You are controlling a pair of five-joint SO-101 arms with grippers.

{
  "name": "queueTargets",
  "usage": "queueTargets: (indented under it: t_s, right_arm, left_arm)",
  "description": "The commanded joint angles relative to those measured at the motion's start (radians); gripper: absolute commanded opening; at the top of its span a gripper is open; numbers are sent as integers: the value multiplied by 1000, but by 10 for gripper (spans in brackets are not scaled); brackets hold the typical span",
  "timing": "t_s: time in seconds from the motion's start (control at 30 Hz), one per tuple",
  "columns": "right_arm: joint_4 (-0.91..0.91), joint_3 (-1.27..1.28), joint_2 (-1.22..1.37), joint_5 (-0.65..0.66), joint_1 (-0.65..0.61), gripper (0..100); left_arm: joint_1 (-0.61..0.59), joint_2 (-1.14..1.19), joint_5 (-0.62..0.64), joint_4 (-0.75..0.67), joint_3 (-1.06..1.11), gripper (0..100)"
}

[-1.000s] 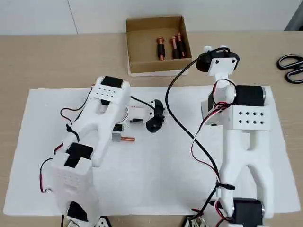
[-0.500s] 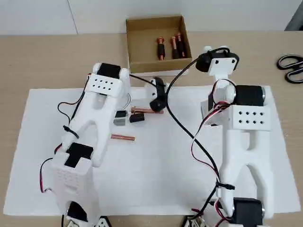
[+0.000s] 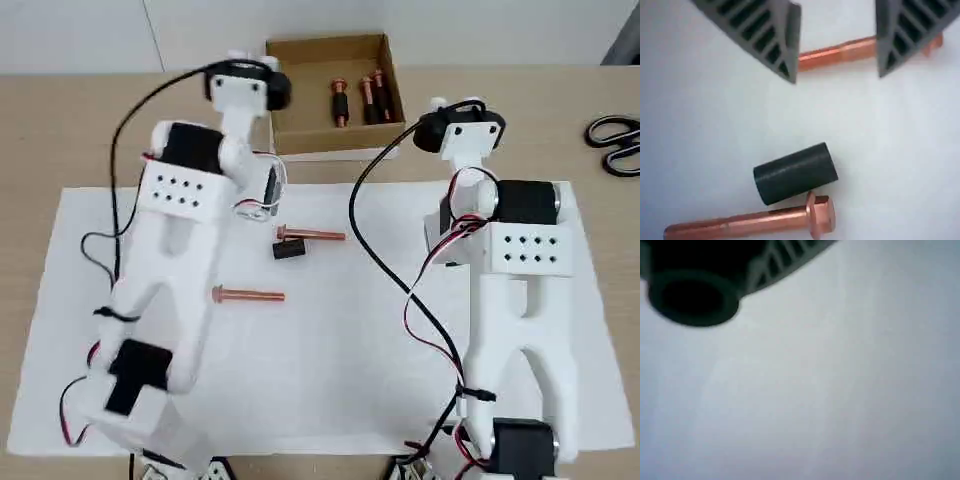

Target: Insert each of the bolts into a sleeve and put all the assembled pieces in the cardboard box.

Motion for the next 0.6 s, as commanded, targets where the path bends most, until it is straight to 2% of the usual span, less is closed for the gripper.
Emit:
queueTargets:
  t_s: [0.0, 0.13, 0.27, 0.5, 0.57]
  right_arm:
    - [7, -11, -48, -11, 1, 4]
    - [7, -11, -48, -12, 1, 4]
    - [7, -11, -48, -14, -4, 4]
    - [8, -8, -48, -14, -5, 4]
    - [8, -8, -48, -14, -4, 4]
  left_arm:
    - [14, -144, 176, 14, 117, 101]
    - [74, -189, 305, 15, 272, 101]
    - [77, -189, 468, 9, 398, 101]
    - [75, -190, 422, 9, 478, 100]
    - [74, -189, 470, -9, 484, 100]
